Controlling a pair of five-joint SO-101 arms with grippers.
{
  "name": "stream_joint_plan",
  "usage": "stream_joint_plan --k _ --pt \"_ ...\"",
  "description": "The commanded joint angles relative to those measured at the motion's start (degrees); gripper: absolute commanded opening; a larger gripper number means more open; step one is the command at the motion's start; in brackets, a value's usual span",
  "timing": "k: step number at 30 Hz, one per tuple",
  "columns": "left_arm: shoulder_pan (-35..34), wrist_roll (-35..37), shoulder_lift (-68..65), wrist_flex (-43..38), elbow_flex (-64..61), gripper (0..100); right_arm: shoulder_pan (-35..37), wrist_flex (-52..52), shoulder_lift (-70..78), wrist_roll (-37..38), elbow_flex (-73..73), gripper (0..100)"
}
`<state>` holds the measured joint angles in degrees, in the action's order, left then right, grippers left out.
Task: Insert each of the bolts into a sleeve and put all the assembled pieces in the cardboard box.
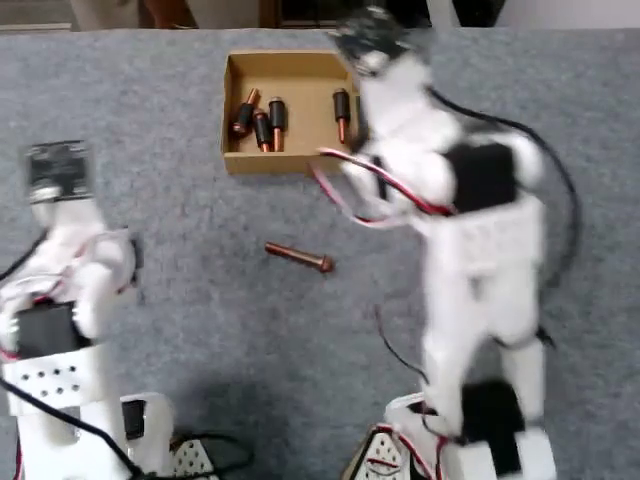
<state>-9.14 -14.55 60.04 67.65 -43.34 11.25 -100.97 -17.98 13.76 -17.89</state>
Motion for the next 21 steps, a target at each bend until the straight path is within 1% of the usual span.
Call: stream_joint_plan --k 1,5,7,9,12,14,15,18,21 --pt "14.2 -0.2 -0.2 -7.2 1.1 15 -11.6 0.7 -9.8 4.0 8.7 0.1" --pt "24.9 -1.0 -3.4 -15.1 -0.4 16 -24.7 5.3 -16.8 11.2 18.1 0.1" --pt "28.7 -4.8 -8.7 -15.5 1.3 16 -29.4 6.4 -19.3 12.4 22.0 0.1" --pt "30.4 -7.5 -15.9 -15.5 4.4 16 -32.1 6.6 -21.4 12.5 25.6 0.1" --pt "30.9 -8.4 -28.0 -15.1 12.2 15 -33.6 6.6 -23.9 12.0 30.5 0.1" --pt "31.6 -9.8 -34.6 -12.4 18.3 15 -33.7 6.7 -25.2 11.9 33.5 0.1" --pt "32.3 -12.3 -37.4 -9.2 21.6 15 -33.7 7.0 -25.7 11.9 34.8 0.1" --pt "35.0 -25.2 -44.4 1.7 30.5 15 -34.7 9.5 -27.2 12.1 38.8 0.1" --pt "36.0 -37.1 -49.4 9.1 36.3 15 -39.8 13.1 -27.7 12.3 41.2 0.1"
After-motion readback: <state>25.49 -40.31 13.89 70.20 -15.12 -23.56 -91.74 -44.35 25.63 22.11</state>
